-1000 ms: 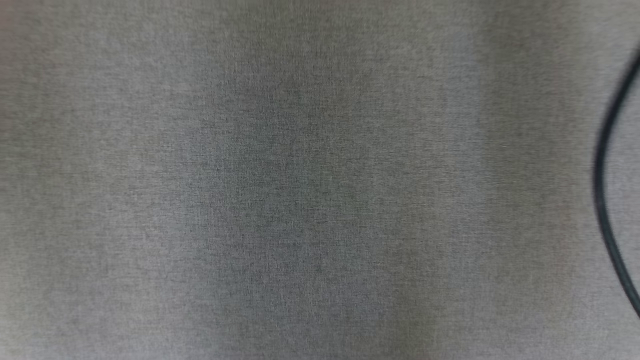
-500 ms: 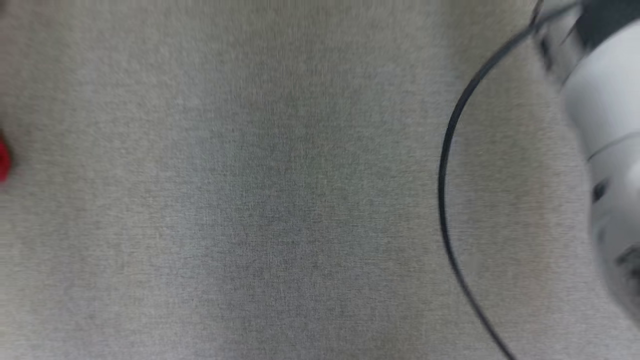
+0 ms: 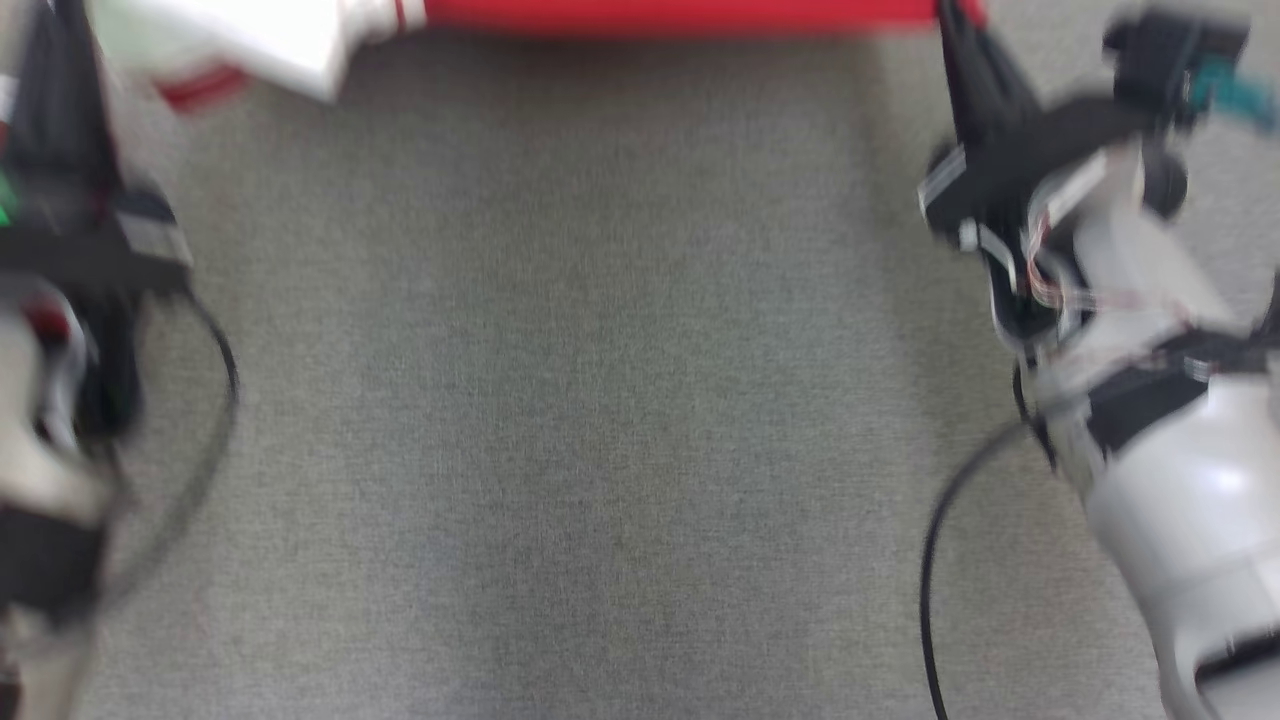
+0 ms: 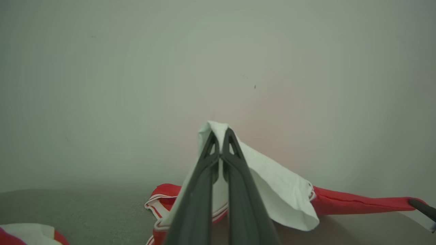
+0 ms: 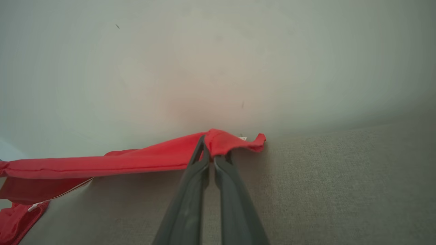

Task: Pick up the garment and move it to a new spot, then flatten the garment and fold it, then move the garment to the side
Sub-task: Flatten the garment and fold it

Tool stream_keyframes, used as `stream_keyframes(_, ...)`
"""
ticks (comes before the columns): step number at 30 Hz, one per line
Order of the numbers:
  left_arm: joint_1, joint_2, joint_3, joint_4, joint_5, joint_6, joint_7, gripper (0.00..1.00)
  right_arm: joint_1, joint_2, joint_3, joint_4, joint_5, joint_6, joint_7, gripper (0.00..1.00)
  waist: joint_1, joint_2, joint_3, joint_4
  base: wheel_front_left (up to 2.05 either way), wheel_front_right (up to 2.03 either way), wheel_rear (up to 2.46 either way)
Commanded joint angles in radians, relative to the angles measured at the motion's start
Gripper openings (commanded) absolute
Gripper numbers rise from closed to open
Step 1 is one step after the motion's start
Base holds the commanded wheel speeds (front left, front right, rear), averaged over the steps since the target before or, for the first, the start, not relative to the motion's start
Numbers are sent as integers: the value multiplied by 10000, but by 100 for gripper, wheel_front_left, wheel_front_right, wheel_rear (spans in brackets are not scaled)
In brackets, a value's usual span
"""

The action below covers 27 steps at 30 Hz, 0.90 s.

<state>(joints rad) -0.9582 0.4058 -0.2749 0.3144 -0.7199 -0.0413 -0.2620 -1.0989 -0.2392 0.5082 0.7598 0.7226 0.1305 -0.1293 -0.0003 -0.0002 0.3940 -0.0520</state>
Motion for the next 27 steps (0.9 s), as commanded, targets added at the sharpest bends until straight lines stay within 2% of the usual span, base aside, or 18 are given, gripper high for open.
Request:
stream_keyframes(1,904,121,107,-569,-178,247,-28,0,639,-220,157,-390,229,5,-29,0,3,2,-564,-107,0,0,0)
stream_keyframes(4,2465,19,442,-1700,-366,689,-33,0,1748,-557,407,-1044,552,5,-20,0,3,2,-854,-141,0,0,0)
stream_keyframes(10,5469,-857,1106,-3581,-686,1206,-34,0,3655,-1011,423,-1757,1039,5,-92,0,3,2,-1407,-104,0,0,0)
stream_keyframes(20,8891,-2122,1342,-4377,-41,1051,-32,0,6122,-1261,162,-2323,635,5,-266,0,3,2,-2341,77,0,0,0)
stream_keyframes(27,10744,-2886,1393,-3840,249,461,-34,0,8048,-1090,-539,-2636,-7,5,-217,0,3,2,-3130,339,0,0,0)
